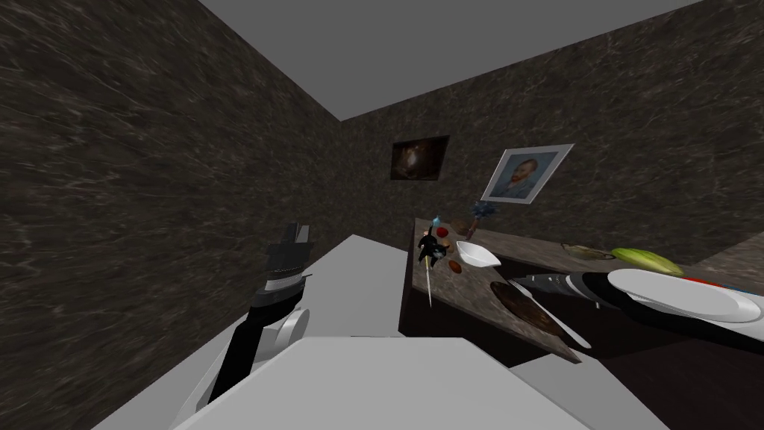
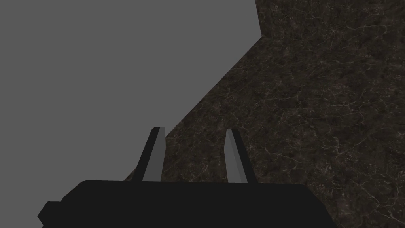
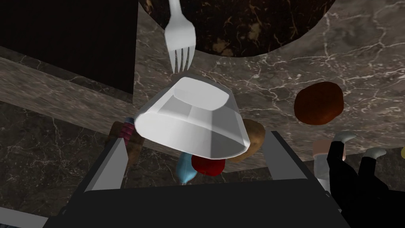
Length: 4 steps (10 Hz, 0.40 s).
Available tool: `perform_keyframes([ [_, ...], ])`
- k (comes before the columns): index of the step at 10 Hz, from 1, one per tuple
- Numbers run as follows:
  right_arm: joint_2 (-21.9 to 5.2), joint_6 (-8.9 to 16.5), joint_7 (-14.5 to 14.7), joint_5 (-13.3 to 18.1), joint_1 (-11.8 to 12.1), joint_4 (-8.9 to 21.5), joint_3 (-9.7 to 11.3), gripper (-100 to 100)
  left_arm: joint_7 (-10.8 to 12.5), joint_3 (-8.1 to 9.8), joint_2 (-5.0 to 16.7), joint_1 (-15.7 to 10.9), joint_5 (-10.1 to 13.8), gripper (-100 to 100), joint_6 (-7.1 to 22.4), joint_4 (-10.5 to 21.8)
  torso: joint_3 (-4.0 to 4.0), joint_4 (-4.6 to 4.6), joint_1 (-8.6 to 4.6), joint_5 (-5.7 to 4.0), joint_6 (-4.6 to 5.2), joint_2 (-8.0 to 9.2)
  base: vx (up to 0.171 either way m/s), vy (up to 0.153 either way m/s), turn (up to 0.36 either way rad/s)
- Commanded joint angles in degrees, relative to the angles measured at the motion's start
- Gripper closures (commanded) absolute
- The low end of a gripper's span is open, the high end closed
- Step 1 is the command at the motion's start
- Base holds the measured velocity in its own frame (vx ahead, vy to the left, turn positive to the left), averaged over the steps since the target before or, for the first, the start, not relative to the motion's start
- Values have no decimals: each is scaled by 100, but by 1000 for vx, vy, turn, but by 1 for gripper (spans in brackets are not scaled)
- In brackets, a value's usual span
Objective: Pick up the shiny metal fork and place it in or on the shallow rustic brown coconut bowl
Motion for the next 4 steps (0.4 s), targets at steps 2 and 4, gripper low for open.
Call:
perform_keyframes([
  [2,0,0,0,0,0,0,0,0,0,0,0,0,0,0,0,0,0,0,0,0,0,-1,0,0,0],
  [4,0,0,0,0,0,0,0,0,0,0,0,0,0,0,0,0,-1,0,0,0,0,-1,0,0,0],
])
